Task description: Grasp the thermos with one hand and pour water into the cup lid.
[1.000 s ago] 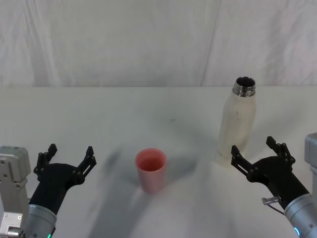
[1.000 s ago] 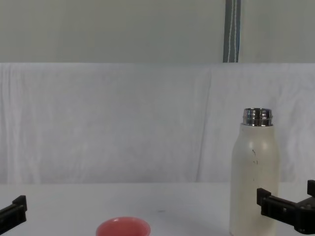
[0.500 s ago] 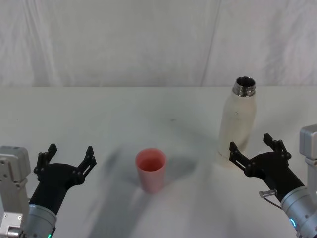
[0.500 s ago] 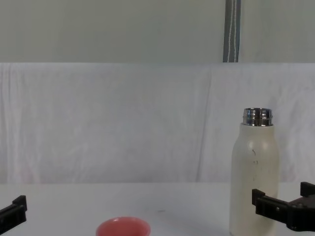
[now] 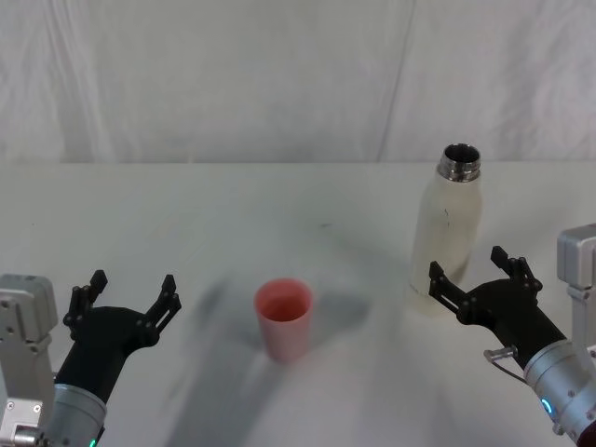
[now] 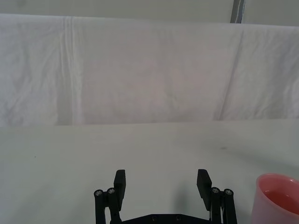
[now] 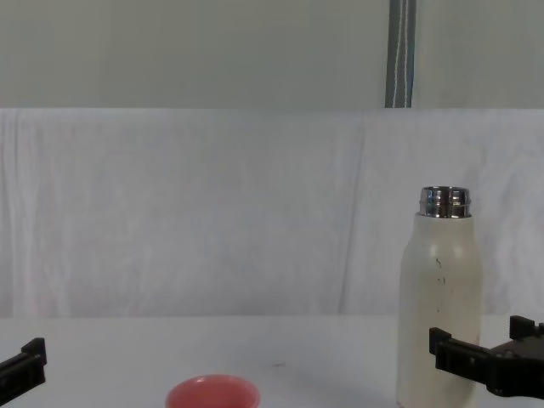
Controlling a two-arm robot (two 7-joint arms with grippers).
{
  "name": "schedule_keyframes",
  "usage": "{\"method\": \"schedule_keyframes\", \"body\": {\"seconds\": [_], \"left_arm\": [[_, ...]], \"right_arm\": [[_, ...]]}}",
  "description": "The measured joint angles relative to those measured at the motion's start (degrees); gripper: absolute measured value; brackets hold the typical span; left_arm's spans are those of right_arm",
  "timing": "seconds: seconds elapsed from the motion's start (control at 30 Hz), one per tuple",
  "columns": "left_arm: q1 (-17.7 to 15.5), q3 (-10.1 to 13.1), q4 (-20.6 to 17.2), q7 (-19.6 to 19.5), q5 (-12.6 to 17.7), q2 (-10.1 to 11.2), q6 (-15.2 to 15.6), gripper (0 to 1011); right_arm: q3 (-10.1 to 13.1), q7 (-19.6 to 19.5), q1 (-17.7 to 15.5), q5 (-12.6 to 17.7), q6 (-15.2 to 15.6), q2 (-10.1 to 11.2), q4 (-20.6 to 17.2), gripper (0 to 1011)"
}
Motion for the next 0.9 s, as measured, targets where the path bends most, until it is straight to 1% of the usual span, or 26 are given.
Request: {"method": "schedule_keyframes", "body": {"seconds": [0.5,0.9], "left_arm": [[0.00,0.00,0.00,0.00,0.00,0.00,0.00,1001],[0.00,0.00,0.00,0.00,0.00,0.00,0.00,1001]], "right_arm": [[-0.66,0.32,2.55,0.46,-0.55,0.32,2.90,1003],[-0.92,0.29,4.49,0.59,-1.09,0.18,5.68,1003]]}}
